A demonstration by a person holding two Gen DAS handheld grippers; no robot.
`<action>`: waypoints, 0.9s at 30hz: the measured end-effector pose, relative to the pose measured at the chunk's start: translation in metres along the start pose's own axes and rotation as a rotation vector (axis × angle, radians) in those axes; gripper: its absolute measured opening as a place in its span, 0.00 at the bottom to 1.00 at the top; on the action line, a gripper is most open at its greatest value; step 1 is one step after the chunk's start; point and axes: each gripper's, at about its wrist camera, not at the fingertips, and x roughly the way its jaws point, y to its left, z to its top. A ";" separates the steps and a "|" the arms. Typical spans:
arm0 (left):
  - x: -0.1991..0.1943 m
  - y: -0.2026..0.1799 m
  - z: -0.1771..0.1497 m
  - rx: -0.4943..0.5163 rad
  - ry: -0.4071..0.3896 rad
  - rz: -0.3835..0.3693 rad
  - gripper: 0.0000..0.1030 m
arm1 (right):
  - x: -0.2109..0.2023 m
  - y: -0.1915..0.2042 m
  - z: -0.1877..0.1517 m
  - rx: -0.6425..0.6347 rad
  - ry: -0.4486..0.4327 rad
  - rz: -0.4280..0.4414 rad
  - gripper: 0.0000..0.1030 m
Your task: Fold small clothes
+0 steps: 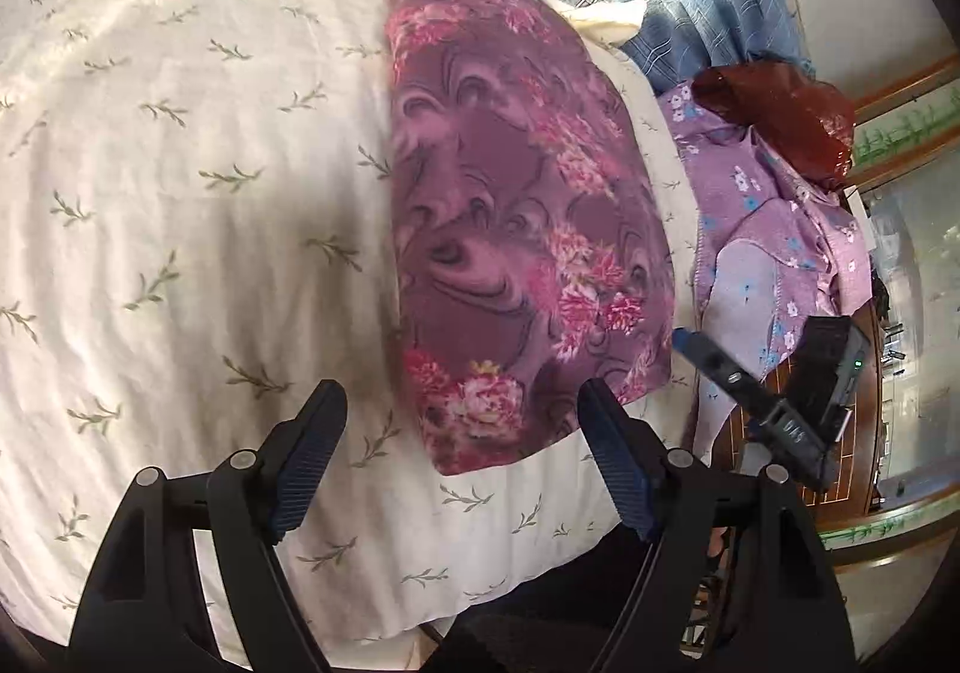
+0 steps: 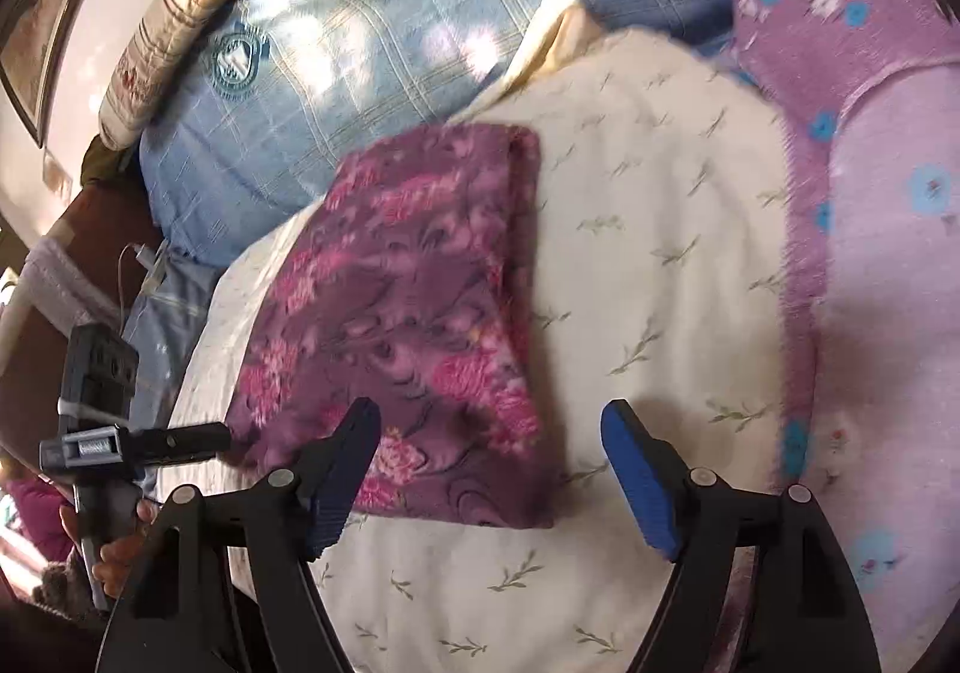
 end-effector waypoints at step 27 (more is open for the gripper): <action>0.028 0.007 0.076 -0.150 0.026 -0.057 0.79 | 0.031 -0.037 0.070 0.204 -0.077 0.172 0.72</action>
